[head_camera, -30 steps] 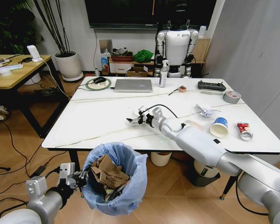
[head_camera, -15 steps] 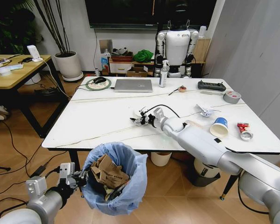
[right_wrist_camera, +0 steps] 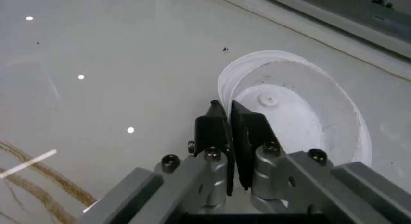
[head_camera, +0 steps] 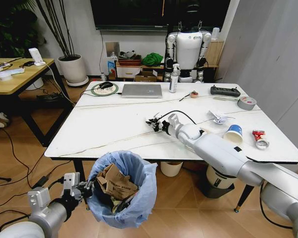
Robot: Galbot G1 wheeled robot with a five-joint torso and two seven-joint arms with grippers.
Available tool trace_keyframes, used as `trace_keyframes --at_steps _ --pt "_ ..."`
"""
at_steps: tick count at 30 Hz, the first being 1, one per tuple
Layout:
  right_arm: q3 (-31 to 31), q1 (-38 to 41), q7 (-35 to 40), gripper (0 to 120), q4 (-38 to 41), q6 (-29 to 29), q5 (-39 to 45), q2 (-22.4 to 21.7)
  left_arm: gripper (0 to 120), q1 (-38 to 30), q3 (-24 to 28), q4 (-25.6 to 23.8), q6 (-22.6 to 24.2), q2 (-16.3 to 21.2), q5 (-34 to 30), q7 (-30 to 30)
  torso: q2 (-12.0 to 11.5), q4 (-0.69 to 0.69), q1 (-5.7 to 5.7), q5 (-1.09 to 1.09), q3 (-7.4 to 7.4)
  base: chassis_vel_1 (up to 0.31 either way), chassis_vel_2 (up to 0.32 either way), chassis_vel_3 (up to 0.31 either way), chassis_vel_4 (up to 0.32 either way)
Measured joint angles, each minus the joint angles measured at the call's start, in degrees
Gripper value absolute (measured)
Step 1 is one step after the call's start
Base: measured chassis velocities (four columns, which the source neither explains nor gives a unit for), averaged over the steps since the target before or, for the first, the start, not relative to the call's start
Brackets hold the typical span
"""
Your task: Pick up the trash bin and place the trash from the table into it.
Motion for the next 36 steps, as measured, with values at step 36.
trace_keyframes --at_steps 36 --pt "2.4 -13.5 -24.0 0 54.8 9.5 12.9 -29.4 0 -1.5 0.3 -0.7 -0.2 -1.1 -0.1 -0.2 0.0 0.02 -0.01 -0.01 0.00 0.000 0.000 0.000 0.000"
